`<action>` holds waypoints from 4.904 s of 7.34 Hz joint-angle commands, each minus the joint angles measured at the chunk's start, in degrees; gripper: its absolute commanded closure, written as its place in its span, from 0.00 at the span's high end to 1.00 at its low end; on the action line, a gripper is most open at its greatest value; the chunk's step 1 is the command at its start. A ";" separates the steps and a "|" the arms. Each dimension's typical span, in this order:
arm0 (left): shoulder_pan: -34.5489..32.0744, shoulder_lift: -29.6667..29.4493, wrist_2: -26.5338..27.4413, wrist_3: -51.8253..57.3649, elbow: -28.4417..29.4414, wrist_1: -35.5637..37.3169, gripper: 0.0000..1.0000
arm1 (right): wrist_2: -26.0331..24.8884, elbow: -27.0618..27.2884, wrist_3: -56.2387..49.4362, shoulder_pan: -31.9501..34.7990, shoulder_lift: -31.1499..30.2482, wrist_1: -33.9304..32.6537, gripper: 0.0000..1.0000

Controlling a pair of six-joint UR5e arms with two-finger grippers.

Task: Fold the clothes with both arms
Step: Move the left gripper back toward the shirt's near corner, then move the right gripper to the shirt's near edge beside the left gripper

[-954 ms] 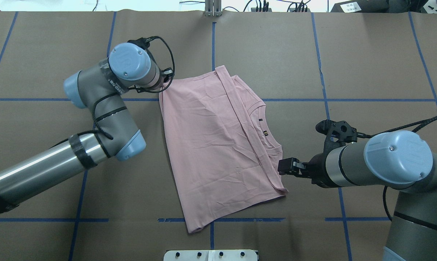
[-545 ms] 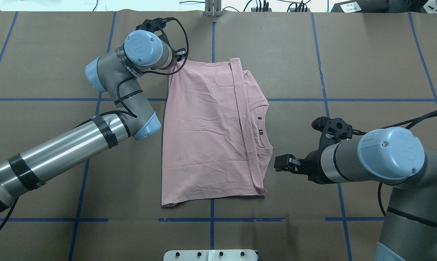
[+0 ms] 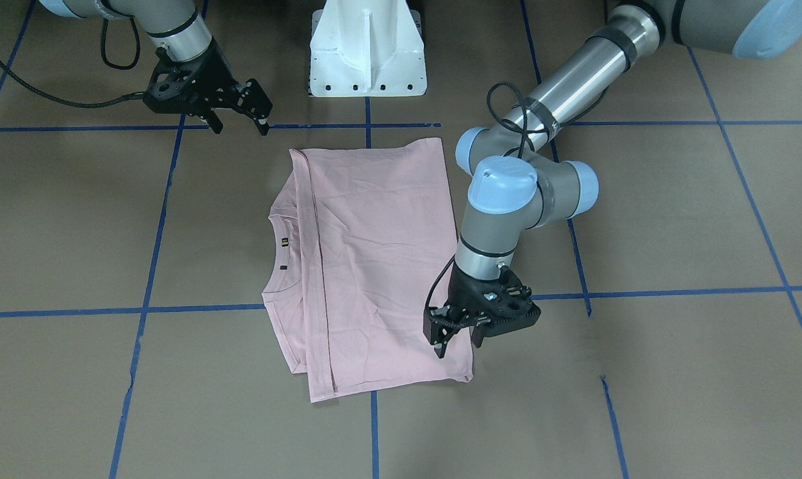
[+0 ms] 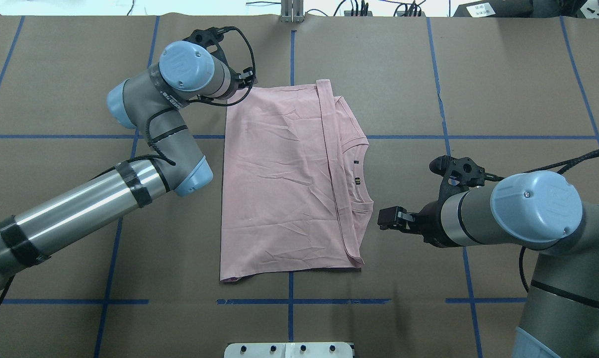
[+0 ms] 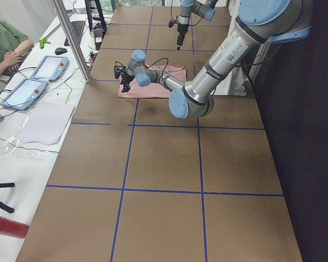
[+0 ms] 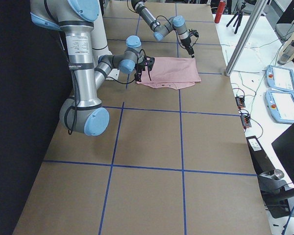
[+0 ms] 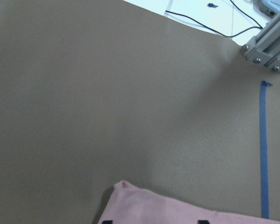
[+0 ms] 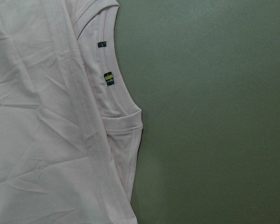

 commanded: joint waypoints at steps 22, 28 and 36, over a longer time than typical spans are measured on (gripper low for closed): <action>27.75 19.72 2.34 -36.94 -37.07 28.33 0.11 | -0.14 -0.60 -1.32 0.63 -0.05 -0.06 1.00; 26.62 19.38 2.26 -28.68 -39.53 27.98 0.00 | -0.57 -11.02 5.06 -0.42 10.37 -0.50 1.00; 24.76 19.81 2.17 -26.04 -40.24 27.54 0.00 | -2.33 -21.17 13.35 -6.92 17.00 -6.03 1.00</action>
